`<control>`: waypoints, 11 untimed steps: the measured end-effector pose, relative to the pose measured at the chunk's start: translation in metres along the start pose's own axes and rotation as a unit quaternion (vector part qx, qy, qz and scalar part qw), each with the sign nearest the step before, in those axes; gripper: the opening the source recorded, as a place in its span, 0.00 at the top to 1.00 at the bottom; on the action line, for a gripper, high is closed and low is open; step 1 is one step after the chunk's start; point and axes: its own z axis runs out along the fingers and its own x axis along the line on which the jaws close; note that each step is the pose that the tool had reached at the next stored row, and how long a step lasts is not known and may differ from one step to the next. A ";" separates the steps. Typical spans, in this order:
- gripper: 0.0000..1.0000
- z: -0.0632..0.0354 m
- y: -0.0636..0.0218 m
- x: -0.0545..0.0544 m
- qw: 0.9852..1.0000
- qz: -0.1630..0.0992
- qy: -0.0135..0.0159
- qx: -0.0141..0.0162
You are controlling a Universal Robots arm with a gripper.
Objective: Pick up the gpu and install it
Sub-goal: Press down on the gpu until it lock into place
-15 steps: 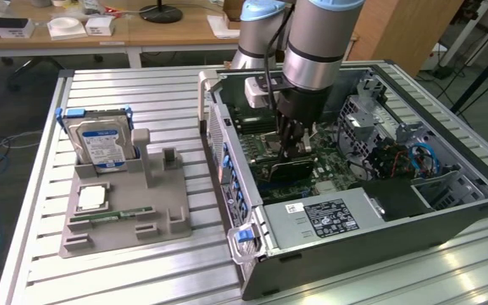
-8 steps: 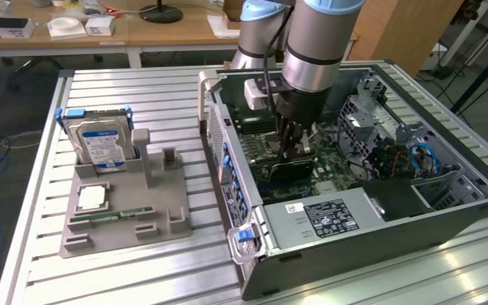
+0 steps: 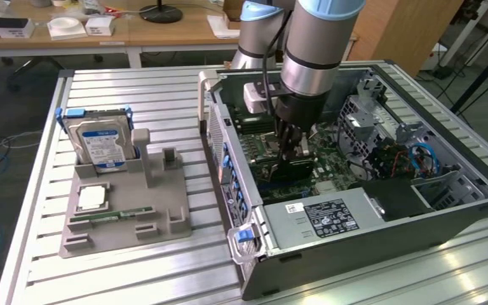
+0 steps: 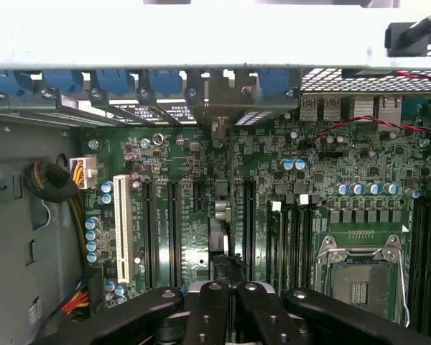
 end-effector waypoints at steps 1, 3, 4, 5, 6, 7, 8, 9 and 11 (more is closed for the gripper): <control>0.89 0.0002 0.0000 0.000 1.000 0.000 0.000 0.000; 0.89 0.0008 0.0000 0.000 1.000 0.000 0.000 0.000; 0.89 0.0012 0.0001 0.000 1.000 0.000 0.000 0.000; 0.89 0.0016 0.0001 0.000 1.000 0.000 0.000 0.000; 0.89 0.0020 0.0001 0.000 1.000 0.000 0.000 0.000; 0.89 0.0024 0.0001 0.000 1.000 0.000 0.000 0.000; 0.89 0.0026 0.0002 0.000 1.000 0.000 0.000 0.000; 0.89 0.0028 0.0002 0.000 1.000 0.000 0.000 0.000; 0.89 0.0030 0.0001 0.000 1.000 0.000 0.000 0.000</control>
